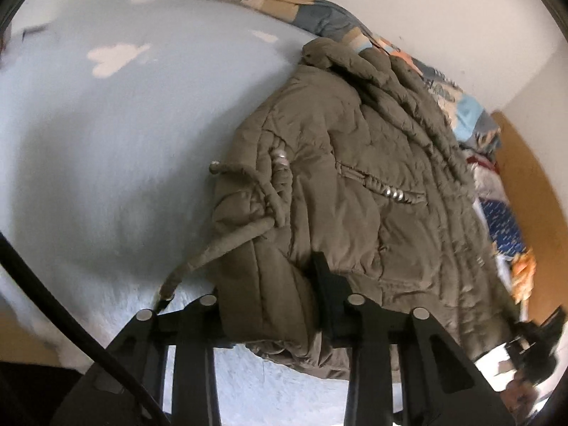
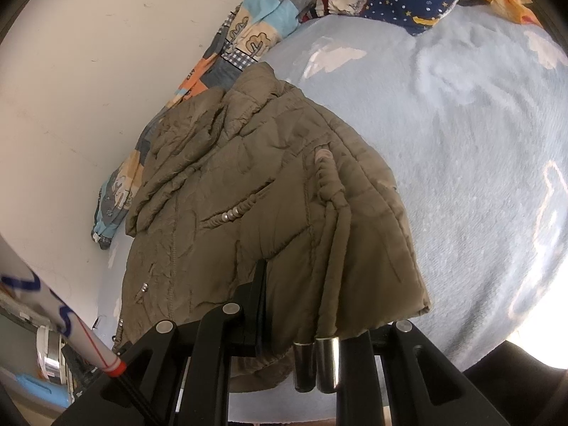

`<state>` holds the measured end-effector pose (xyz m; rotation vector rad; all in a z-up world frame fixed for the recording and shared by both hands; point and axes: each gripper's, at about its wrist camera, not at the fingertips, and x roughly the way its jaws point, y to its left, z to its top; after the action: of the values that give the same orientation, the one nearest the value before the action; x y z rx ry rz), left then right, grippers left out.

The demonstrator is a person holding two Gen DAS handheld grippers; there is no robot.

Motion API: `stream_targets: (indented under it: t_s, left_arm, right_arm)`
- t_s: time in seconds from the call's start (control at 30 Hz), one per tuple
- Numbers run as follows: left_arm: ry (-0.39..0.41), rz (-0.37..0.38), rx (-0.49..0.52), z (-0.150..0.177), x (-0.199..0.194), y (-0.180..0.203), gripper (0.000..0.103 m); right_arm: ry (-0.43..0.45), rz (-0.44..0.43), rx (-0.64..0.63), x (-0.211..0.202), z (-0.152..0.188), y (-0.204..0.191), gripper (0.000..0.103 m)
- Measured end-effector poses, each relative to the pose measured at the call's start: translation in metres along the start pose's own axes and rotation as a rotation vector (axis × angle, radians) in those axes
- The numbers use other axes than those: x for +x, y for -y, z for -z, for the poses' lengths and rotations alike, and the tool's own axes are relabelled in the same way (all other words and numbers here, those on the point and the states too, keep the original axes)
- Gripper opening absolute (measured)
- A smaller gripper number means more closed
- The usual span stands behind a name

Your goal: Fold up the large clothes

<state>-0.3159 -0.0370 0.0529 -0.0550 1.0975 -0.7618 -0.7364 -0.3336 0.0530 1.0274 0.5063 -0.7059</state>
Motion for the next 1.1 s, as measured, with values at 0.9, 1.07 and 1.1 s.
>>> stream_targets:
  t_s: [0.9, 1.07, 1.1]
  left_arm:
    - [0.182, -0.223, 0.337, 0.012, -0.019, 0.049, 0.024]
    - [0.202, -0.259, 0.378, 0.012, -0.023, 0.057, 0.024]
    - [0.210, -0.265, 0.386, 0.012, -0.025, 0.059, 0.024]
  right_arm:
    - [0.006, 0.011, 0.037, 0.008, 0.002, 0.004, 0.016]
    - [0.025, -0.009, 0.025, 0.003, 0.000, 0.003, 0.016]
    - [0.030, -0.012, 0.021, 0.001, -0.001, 0.003, 0.016]
